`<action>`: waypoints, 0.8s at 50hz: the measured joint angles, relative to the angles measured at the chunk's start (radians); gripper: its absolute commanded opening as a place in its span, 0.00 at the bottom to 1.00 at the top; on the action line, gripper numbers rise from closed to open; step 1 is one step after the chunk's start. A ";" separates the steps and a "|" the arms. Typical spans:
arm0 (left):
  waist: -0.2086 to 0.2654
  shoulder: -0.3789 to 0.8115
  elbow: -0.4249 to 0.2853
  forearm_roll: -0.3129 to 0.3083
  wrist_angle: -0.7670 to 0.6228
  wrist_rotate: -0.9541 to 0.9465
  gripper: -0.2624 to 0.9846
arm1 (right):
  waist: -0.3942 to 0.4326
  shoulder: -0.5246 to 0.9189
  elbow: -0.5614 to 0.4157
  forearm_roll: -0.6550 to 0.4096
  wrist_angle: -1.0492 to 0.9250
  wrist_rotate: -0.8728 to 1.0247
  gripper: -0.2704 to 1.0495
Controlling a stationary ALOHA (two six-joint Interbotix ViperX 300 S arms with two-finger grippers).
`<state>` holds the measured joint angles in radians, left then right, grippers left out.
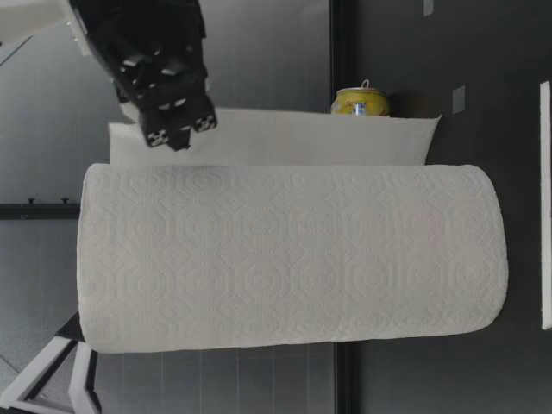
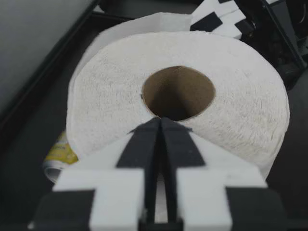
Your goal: Pick up a piece of paper towel and place it on the spilled liquid.
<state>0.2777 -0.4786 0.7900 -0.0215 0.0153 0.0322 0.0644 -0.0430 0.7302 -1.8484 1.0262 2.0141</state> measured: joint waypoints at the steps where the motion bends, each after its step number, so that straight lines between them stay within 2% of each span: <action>1: 0.000 0.000 0.000 0.000 0.000 0.002 0.30 | 0.000 -0.002 0.003 0.000 0.000 0.000 0.12; 14: 0.000 0.002 0.008 -0.006 -0.002 -0.002 0.30 | 0.011 -0.014 0.032 0.032 0.002 0.002 0.12; 40: 0.014 0.023 0.015 -0.038 -0.002 0.000 0.30 | 0.023 -0.023 0.175 0.215 0.149 0.026 0.12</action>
<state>0.2915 -0.4556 0.8053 -0.0598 0.0138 0.0322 0.0874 -0.0660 0.9050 -1.6337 1.1750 2.0402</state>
